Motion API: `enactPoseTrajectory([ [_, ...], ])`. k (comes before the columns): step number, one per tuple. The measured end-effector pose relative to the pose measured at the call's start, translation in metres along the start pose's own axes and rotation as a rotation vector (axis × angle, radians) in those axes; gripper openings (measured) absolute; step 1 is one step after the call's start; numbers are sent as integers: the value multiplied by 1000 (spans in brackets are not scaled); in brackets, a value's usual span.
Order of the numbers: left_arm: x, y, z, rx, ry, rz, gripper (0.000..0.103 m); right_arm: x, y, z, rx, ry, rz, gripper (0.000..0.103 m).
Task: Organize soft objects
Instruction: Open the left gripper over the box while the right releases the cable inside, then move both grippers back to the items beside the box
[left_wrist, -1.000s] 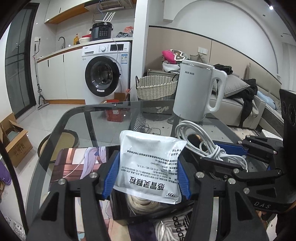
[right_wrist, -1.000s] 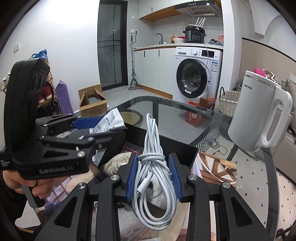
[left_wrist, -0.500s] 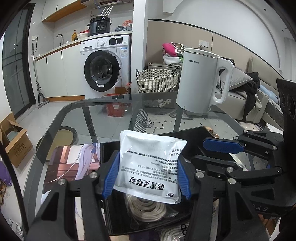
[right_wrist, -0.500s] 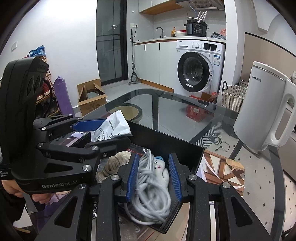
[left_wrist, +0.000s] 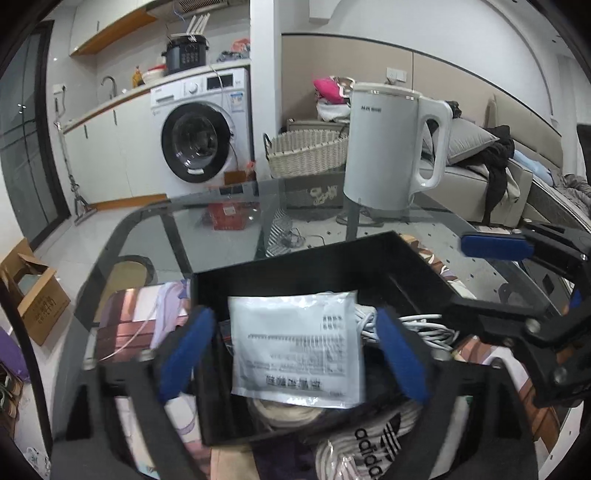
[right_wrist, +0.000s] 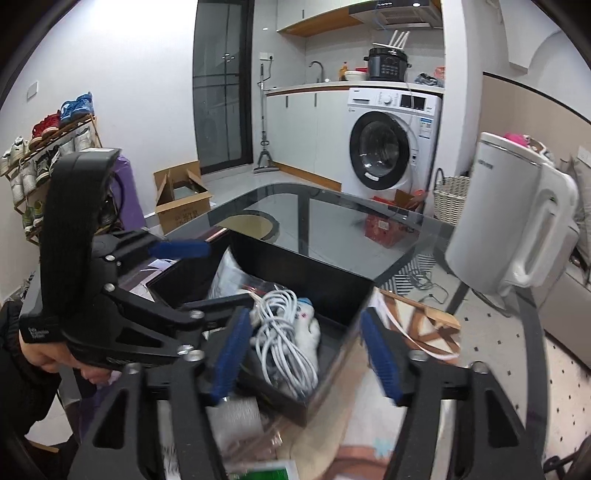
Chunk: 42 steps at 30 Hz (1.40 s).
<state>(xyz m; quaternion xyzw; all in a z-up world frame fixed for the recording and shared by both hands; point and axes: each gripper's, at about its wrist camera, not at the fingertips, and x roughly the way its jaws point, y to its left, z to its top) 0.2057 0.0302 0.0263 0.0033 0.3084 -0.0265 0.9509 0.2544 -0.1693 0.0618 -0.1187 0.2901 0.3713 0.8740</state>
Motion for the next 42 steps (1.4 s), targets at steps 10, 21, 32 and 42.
enactPoseTrajectory([
  [10,-47,1,-25,-51,-9,-4,103,-52,3,-36,72,2,-44,102],
  [21,-85,-10,-49,-26,-32,-18,103,-70,16,-72,72,82,-18,102],
  [32,-86,-15,-58,-9,-13,-10,103,-50,15,-92,50,183,14,102],
  [42,-79,-15,-60,-7,10,0,103,-36,18,-100,77,231,123,102],
])
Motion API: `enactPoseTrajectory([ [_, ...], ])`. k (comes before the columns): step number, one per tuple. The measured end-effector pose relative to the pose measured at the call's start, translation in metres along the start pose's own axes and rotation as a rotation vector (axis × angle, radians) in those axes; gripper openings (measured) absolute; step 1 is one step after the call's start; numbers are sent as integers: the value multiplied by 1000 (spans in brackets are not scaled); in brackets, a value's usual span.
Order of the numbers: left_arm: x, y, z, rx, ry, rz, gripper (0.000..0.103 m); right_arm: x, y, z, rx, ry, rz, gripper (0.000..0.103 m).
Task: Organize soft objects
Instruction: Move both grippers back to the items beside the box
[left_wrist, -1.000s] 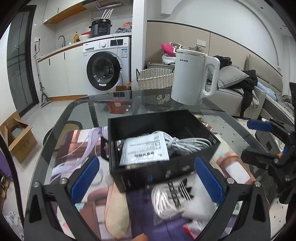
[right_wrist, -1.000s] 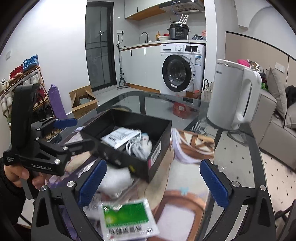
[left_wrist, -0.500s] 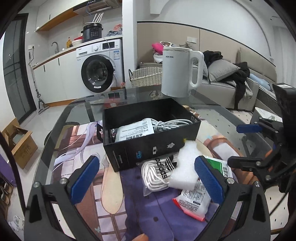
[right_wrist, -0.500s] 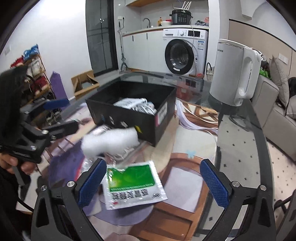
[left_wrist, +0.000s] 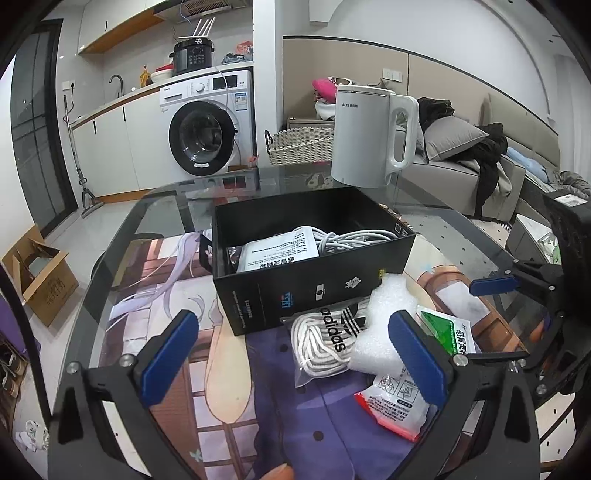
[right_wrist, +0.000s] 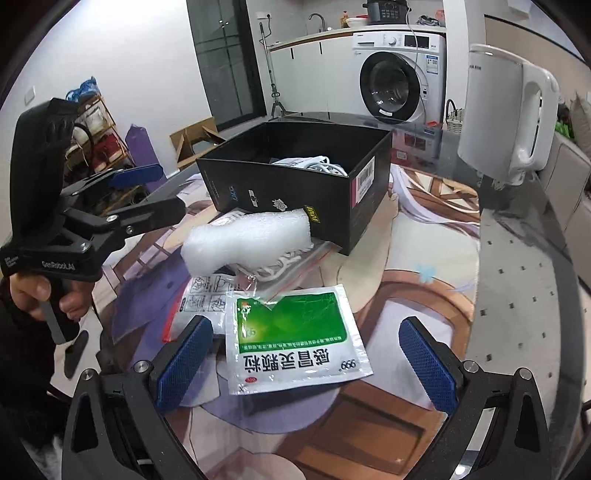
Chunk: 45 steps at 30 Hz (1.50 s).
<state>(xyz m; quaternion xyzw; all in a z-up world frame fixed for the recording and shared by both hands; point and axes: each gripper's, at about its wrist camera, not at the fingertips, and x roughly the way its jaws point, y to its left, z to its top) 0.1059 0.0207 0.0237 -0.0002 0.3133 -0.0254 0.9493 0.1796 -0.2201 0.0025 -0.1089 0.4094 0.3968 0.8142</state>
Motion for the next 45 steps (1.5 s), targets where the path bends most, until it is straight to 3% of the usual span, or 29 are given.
enactPoseTrajectory([
  [10,1,1,0,1,8,-11,103,14,-3,-5,7,48,-18,102],
  [18,5,-4,-2,18,27,-17,103,14,-12,-8,-15,72,-120,102],
  [27,8,-5,-3,25,43,-26,103,21,2,-10,-74,93,-98,102],
  [45,11,-2,-6,23,61,-34,103,30,-6,-3,-32,82,-133,102],
])
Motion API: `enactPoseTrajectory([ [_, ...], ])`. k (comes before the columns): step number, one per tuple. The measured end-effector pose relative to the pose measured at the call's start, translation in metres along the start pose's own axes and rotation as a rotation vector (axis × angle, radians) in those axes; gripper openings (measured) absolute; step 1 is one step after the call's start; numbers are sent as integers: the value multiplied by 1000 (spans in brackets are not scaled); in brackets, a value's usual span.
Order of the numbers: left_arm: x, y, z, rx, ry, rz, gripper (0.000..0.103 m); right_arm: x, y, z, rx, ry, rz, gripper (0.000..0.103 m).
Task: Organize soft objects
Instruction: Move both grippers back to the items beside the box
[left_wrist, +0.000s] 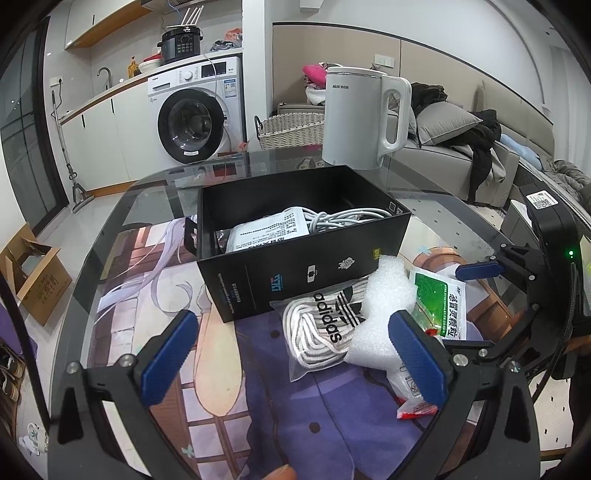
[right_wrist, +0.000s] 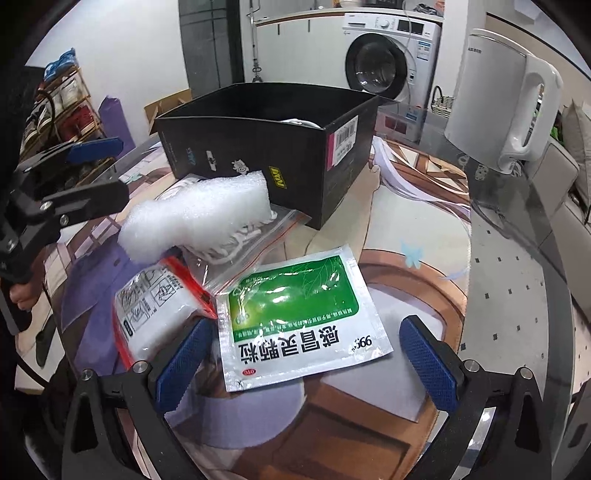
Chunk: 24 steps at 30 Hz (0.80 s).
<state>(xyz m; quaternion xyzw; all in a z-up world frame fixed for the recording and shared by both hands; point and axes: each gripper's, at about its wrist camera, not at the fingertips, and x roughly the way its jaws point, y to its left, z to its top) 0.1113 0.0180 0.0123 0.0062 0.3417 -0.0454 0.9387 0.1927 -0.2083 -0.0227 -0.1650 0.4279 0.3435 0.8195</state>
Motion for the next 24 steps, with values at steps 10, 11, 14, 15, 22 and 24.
enactPoseTrajectory([
  [10,-1,0,-1,5,5,-6,103,-6,3,-1,-21,-11,14,83],
  [11,-1,-1,0,8,6,-5,103,-6,4,-1,-22,-12,14,82],
  [14,-2,-1,-1,10,6,-6,103,-9,5,-3,-29,-16,20,78],
  [15,-2,-2,-1,11,6,-7,103,-10,4,-4,-26,-17,23,76],
  [22,-3,-4,-1,18,9,-11,103,-17,0,-10,-29,-25,29,62],
  [24,-3,-5,-1,23,11,-13,103,-19,1,-11,-32,-26,29,59],
])
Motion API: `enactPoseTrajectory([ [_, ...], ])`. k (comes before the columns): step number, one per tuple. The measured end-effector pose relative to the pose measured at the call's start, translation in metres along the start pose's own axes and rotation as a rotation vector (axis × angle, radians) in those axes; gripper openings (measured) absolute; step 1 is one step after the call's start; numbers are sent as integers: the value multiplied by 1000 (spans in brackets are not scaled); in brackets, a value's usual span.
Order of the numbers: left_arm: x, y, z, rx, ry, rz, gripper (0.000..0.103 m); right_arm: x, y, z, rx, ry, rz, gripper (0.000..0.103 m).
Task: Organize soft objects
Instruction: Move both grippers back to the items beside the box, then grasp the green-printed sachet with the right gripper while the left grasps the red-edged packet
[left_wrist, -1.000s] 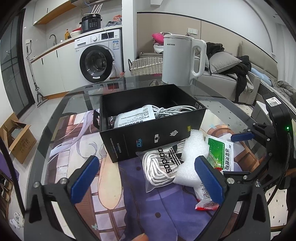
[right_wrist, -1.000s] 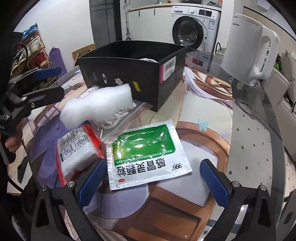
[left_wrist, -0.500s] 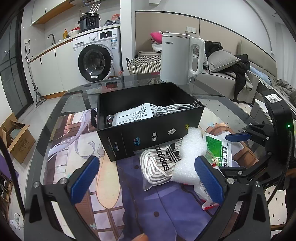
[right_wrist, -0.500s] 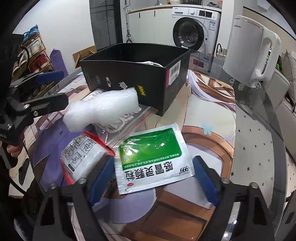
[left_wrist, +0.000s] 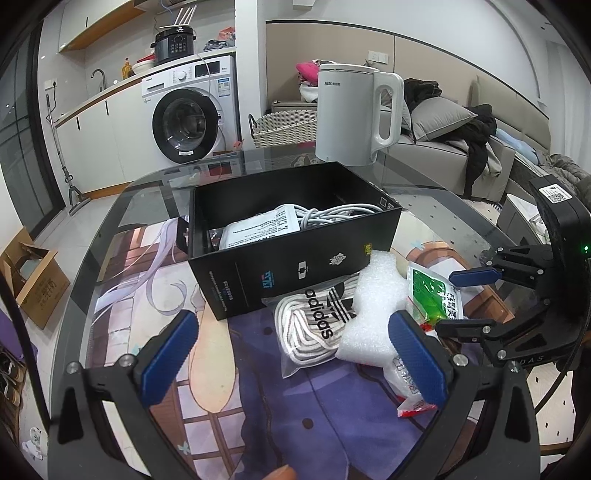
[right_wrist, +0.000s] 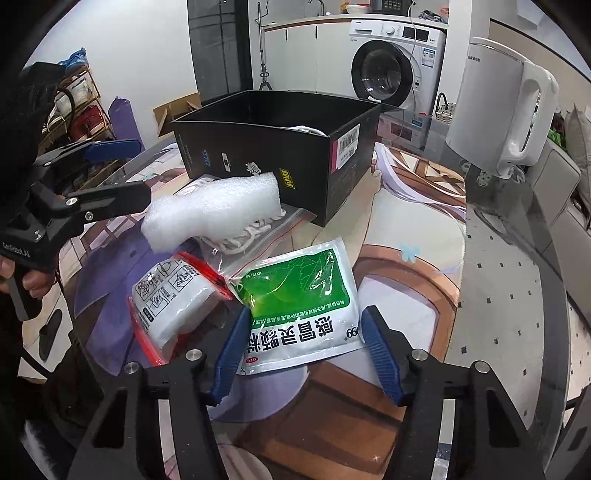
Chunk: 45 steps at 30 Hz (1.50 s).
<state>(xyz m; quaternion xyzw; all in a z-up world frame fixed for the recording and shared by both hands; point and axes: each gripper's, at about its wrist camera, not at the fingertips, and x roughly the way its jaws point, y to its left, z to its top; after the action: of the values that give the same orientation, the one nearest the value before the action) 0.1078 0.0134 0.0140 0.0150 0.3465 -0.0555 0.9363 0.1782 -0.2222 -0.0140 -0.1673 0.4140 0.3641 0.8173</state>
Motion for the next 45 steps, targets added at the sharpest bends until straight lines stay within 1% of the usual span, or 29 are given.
enactPoseTrajectory([
  [2,-1,-1,0,4,1,-5,103,-3,-1,-3,1,1,3,57],
  [11,-5,-7,2,13,4,-42,103,-15,-1,-14,-44,60,6,57],
  [12,-6,-9,2,16,5,-47,103,-16,0,-14,-52,65,6,58],
  [13,-6,-10,2,19,6,-52,103,-16,2,-15,-63,68,10,62],
  [15,-6,-12,2,26,12,-66,103,-15,4,-16,-77,68,12,76],
  [19,-4,-16,0,51,35,-106,103,-11,3,-15,-71,47,4,81],
  [21,-3,-19,-1,66,45,-123,103,-9,1,-15,-63,38,12,85],
  [27,-4,-30,-5,119,75,-172,103,-5,0,-12,-49,25,16,93],
  [31,-6,-35,-7,147,87,-203,103,-3,-1,-11,-51,20,16,95],
  [32,-7,-36,-8,158,92,-214,103,-3,-1,-11,-51,17,13,97],
  [36,-9,-42,-11,190,106,-234,103,1,-1,-10,-47,-6,21,102],
  [41,-8,-50,-15,221,132,-248,103,4,1,-8,-45,-1,25,102],
  [43,-7,-54,-16,237,142,-253,103,3,2,-8,-44,2,24,100],
  [44,-8,-56,-18,245,146,-258,103,0,4,-9,-48,-9,25,92],
  [45,-8,-57,-18,250,147,-261,103,-2,3,-9,-45,-20,21,79],
])
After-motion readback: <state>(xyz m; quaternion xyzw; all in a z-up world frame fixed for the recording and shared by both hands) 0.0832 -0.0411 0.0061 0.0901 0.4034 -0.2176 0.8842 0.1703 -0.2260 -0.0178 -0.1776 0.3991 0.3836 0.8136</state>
